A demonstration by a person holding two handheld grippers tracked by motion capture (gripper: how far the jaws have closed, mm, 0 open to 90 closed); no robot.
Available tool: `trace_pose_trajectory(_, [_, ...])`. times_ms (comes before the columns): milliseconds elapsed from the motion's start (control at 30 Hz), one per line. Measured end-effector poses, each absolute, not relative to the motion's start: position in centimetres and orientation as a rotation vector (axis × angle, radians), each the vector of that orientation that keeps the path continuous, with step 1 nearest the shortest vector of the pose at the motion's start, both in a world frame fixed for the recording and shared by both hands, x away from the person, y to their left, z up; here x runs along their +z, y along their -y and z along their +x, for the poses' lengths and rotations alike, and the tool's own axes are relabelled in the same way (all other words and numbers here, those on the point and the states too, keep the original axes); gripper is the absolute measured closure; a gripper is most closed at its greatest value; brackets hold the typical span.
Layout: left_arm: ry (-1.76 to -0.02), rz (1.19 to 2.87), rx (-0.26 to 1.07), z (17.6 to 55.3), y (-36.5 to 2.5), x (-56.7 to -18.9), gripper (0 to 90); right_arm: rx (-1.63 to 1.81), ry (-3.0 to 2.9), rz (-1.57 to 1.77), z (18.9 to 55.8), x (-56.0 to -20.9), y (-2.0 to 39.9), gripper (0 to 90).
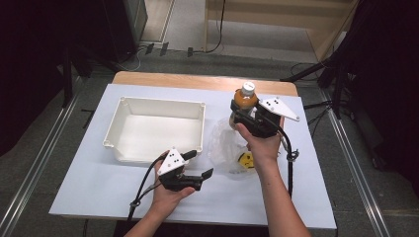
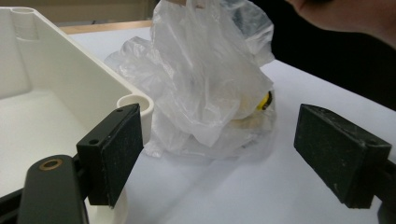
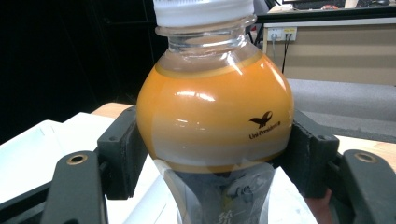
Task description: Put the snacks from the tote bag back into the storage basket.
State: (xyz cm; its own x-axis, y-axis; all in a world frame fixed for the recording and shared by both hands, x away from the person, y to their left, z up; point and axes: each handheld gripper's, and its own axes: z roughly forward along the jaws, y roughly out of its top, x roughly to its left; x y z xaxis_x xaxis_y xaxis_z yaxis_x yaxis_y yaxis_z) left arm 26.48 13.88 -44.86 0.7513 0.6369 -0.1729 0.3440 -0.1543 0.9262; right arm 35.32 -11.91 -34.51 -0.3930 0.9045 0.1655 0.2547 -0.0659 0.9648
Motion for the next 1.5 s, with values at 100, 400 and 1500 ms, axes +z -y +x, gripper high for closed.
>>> trace_pose_trajectory(100, [-0.758,1.754,0.301,26.2,-15.0,-44.6,11.9,1.495,-1.652,1.252,35.3,-34.5,11.9,32.0])
trace_pose_trajectory(400, [-0.759,1.742,0.303,25.4,-18.6,-44.3,6.7,1.495,-1.657,1.247,35.4,-34.6,11.5,32.0])
trace_pose_trajectory(1500, [-0.862,1.713,0.445,25.0,-25.8,-43.3,6.9,1.564,-1.669,1.239,35.5,-33.4,8.6,31.9])
